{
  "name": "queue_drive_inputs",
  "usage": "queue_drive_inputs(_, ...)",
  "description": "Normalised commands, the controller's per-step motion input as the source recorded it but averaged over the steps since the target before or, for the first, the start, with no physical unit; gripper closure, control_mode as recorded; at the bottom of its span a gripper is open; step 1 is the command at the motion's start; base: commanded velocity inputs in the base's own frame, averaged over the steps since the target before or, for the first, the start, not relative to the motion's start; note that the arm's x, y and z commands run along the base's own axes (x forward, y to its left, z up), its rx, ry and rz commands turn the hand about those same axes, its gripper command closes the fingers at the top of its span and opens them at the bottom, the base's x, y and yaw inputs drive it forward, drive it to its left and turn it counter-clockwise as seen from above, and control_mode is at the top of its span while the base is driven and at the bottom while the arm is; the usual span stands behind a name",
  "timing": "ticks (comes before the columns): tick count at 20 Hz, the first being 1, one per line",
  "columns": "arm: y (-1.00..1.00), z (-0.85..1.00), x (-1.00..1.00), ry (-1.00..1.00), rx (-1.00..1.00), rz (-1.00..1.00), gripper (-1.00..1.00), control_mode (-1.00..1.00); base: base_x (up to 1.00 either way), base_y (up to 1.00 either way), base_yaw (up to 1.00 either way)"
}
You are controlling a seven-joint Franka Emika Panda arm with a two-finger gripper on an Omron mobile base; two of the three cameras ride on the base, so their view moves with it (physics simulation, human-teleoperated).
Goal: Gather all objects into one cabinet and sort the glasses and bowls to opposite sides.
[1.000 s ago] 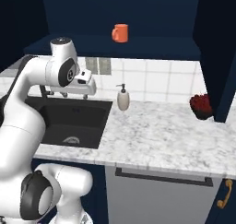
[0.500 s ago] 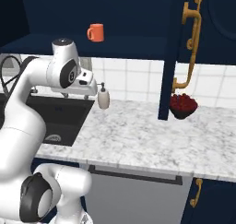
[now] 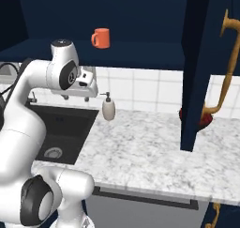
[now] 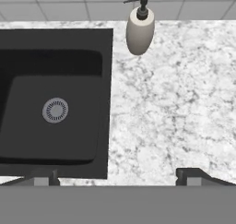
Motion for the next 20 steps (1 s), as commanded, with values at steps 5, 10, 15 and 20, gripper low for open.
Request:
queue_drive_inputs(5, 0.0, 0.0, 0.0, 0.0, 0.0, 0.0, -1.0, 1.0, 0.0, 0.0, 0.0)
queue_drive_inputs(10, 0.0, 0.0, 0.0, 0.0, 0.0, 0.0, -1.0, 1.0, 0.0, 0.0, 0.0)
queue_drive_inputs(15, 0.0, 0.0, 0.0, 0.0, 0.0, 0.0, -1.0, 1.0, -0.03, 0.0, 0.0)
queue_drive_inputs(20, 0.0, 0.0, 0.0, 0.0, 0.0, 0.0, -1.0, 1.0, -0.22, 0.0, 0.0)
